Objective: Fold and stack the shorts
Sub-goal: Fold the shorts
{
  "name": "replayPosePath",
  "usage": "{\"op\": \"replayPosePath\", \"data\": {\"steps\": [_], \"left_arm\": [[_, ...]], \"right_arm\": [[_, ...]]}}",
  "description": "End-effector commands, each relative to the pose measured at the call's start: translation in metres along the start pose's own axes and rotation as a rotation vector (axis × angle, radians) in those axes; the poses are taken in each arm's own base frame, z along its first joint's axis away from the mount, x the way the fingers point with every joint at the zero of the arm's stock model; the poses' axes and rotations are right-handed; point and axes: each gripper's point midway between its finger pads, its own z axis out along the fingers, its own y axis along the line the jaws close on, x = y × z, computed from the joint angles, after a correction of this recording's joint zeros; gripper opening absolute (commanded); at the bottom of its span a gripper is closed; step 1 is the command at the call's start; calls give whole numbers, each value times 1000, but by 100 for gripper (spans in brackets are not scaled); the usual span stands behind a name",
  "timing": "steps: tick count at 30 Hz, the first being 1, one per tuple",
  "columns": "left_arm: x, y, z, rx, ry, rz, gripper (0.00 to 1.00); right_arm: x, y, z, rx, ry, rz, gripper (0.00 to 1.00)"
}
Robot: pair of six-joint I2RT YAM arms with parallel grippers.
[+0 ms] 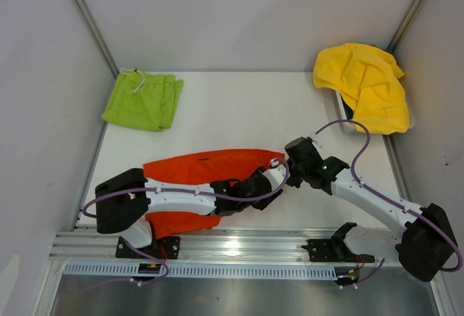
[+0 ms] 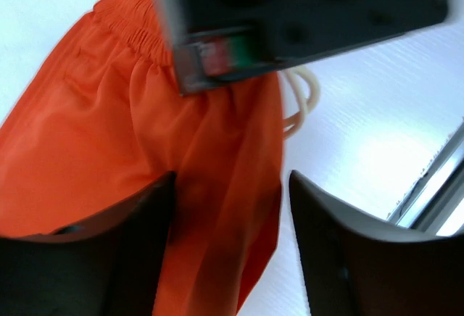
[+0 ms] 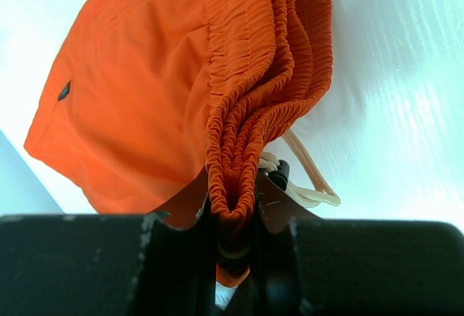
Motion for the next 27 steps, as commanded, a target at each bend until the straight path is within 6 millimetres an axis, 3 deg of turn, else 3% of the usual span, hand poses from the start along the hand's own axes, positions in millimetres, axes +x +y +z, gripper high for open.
{"op": "replayPosePath", "data": {"steps": [1, 5, 7, 9, 12, 13, 14, 17, 21, 27], "left_arm": [[-10, 14, 5, -41, 0, -63, 57], [-9, 17, 6, -37, 0, -76, 36], [-9, 18, 7, -42, 2, -71, 18], [-6, 22, 8, -66, 10, -71, 0], [-6, 24, 7, -77, 8, -71, 0], [-5, 26, 7, -83, 9, -73, 0], [-6, 27, 6, -85, 4, -80, 0], [-6, 29, 5, -86, -1, -95, 0], [-4, 31, 4, -82, -5, -108, 0], [-7, 34, -1, -85, -30, -123, 0]], "right_arm": [[-1, 21, -15, -83, 9, 26, 0], [4, 19, -14, -97, 27, 43, 0], [7, 18, -13, -102, 43, 45, 0], [11, 17, -10, -112, 62, 49, 8], [18, 15, -6, -134, 114, 62, 25], [18, 13, -6, -138, 120, 67, 40], [19, 15, -7, -154, 133, 76, 64], [20, 10, -7, -168, 146, 104, 88], [20, 4, -9, -190, 195, 159, 98], [17, -4, -7, -257, 258, 224, 99]]}}
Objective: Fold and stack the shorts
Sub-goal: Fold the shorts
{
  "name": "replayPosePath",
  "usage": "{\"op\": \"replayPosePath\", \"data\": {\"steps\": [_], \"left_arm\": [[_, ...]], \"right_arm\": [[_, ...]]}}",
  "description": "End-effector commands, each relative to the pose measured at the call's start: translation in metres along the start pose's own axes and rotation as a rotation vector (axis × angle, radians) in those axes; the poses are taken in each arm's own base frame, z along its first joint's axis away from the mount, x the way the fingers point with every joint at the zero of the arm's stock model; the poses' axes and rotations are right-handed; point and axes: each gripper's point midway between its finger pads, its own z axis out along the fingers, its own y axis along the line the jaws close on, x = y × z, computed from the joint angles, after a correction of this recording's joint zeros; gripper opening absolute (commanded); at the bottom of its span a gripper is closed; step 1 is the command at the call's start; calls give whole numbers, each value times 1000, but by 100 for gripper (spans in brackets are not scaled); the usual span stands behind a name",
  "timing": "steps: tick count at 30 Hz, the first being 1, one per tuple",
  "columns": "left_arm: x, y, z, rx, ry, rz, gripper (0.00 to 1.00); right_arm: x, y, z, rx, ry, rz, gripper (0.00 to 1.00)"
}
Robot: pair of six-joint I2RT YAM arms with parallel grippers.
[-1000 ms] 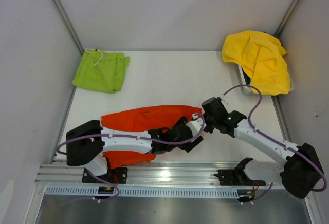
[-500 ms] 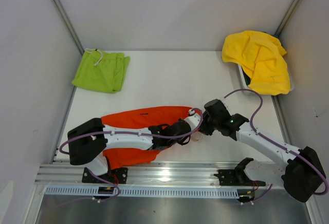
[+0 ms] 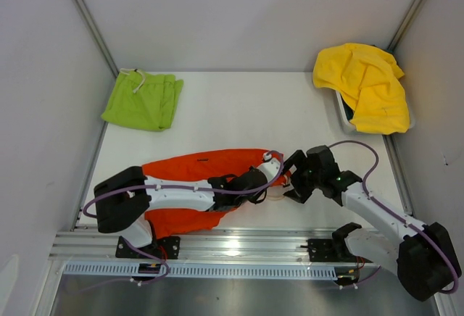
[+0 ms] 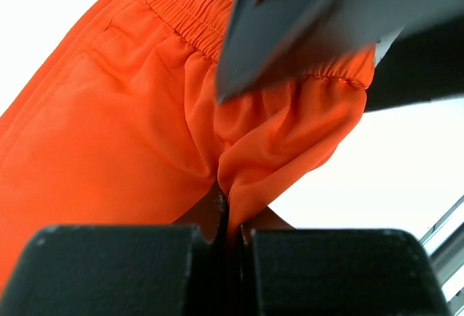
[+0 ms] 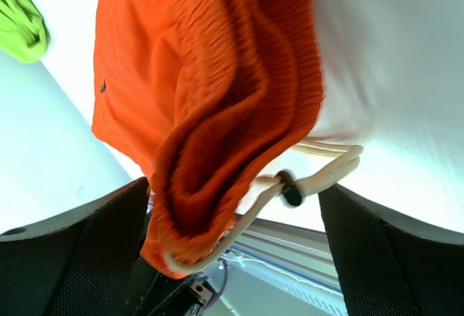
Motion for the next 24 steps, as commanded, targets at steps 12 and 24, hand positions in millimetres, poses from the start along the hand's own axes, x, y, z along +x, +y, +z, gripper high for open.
{"op": "replayPosePath", "data": {"steps": [12, 24], "left_arm": [[-21, 8, -21, 15, -140, -82, 0], [-21, 9, -24, 12, -155, -87, 0]], "right_arm": [[-9, 19, 8, -194, 202, 120, 100], [-1, 7, 37, -217, 258, 148, 100]]}}
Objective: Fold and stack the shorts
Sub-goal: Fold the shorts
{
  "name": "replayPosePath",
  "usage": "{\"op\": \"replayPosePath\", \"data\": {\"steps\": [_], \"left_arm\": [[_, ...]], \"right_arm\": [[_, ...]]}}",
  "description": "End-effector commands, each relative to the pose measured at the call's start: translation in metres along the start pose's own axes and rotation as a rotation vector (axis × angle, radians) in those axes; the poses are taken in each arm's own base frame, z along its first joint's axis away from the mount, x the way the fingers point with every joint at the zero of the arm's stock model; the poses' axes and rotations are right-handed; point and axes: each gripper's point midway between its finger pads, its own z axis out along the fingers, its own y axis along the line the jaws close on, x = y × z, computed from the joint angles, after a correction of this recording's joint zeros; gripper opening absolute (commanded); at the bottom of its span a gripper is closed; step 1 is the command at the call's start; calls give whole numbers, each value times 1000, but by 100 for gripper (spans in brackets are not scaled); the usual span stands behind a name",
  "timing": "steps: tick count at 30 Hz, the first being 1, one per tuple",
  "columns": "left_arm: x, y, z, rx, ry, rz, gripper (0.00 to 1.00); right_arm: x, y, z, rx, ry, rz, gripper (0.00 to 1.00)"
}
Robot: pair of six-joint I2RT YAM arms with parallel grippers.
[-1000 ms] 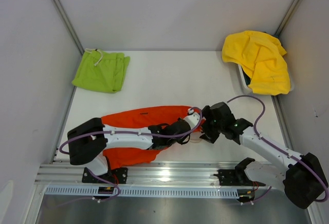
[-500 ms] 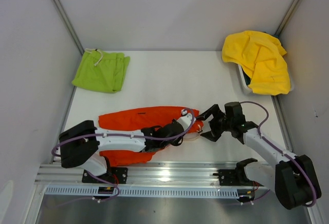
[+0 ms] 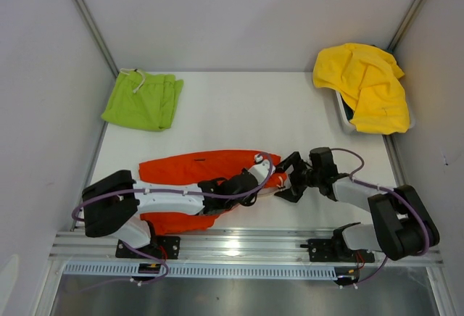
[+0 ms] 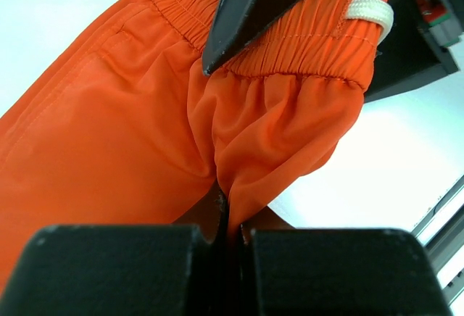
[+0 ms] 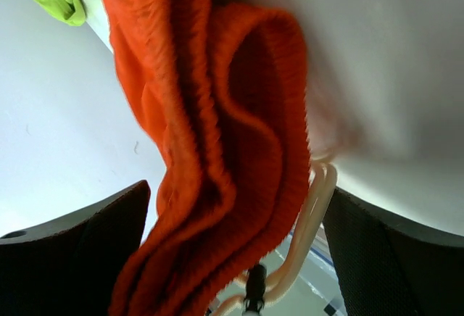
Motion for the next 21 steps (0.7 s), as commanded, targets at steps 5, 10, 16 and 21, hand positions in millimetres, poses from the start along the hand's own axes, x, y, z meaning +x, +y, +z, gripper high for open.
{"op": "replayPosePath", "data": {"steps": [5, 10, 16, 21], "left_arm": [[-31, 2, -11, 9, -117, -66, 0], [-28, 2, -12, 17, -119, -67, 0], [-28, 0, -12, 25, -119, -64, 0], [-28, -1, -14, 35, -123, -61, 0]], "right_arm": [[-8, 8, 18, -65, 29, -18, 98], [-11, 10, 27, -96, 52, -20, 95], [-15, 10, 35, -113, 53, -5, 81], [-23, 8, 37, -110, 31, -5, 49]]}}
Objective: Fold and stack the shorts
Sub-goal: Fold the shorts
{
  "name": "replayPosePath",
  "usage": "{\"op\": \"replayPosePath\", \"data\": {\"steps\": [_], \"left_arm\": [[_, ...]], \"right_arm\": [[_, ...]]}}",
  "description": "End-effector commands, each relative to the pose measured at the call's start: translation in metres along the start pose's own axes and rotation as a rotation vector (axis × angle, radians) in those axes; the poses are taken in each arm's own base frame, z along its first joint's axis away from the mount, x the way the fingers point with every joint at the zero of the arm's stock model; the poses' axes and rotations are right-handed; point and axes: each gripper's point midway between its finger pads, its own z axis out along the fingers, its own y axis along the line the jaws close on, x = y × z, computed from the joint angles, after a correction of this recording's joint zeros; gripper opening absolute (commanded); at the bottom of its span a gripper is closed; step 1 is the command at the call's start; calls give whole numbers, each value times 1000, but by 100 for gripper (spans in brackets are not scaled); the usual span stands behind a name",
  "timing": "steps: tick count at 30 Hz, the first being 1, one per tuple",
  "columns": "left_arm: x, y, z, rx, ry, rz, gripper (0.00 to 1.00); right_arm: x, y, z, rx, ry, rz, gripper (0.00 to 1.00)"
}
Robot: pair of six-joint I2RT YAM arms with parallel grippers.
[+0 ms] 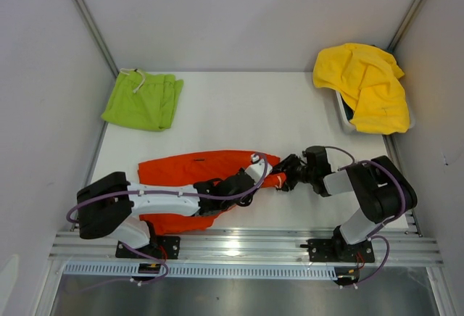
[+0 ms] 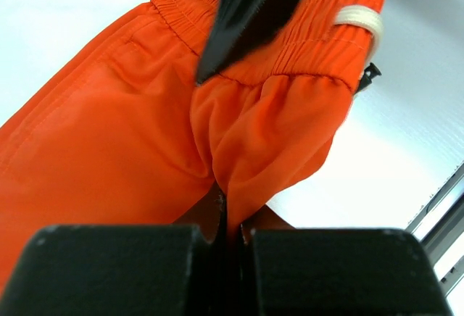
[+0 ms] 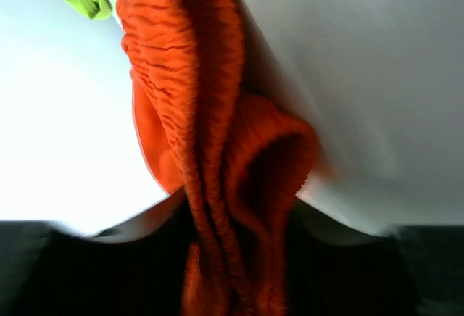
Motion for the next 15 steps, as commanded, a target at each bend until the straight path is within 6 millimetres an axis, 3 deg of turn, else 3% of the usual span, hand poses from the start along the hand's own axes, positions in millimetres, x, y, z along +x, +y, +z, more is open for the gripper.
{"op": "replayPosePath", "data": {"steps": [1, 4, 5, 7, 8, 10, 11, 14, 15], "left_arm": [[-24, -3, -6, 27, -85, -45, 0], [-25, -4, -6, 33, -84, -45, 0], [-21, -5, -5, 34, -75, -42, 0], [-20, -7, -4, 44, -63, -36, 2], [-19, -8, -3, 49, -56, -32, 16], [-19, -12, -2, 70, -53, -29, 40], [-21, -15, -4, 84, -58, -27, 62], [-28, -25, -12, 154, -78, -33, 83], [-29, -27, -16, 176, -84, -35, 85]], "right_arm": [[-7, 1, 1, -10, -17, -2, 43], [-12, -2, 2, 5, -25, -21, 26], [-15, -6, 1, 27, -32, -14, 15], [-19, -3, 1, 37, -40, -58, 8], [-19, -7, 0, 67, -36, -55, 1], [-28, -5, -2, 86, -52, -79, 0], [-33, 0, -3, 94, -56, -129, 0], [-56, 8, -7, 136, -99, -229, 0], [-62, 11, -8, 145, -113, -263, 0]]}}
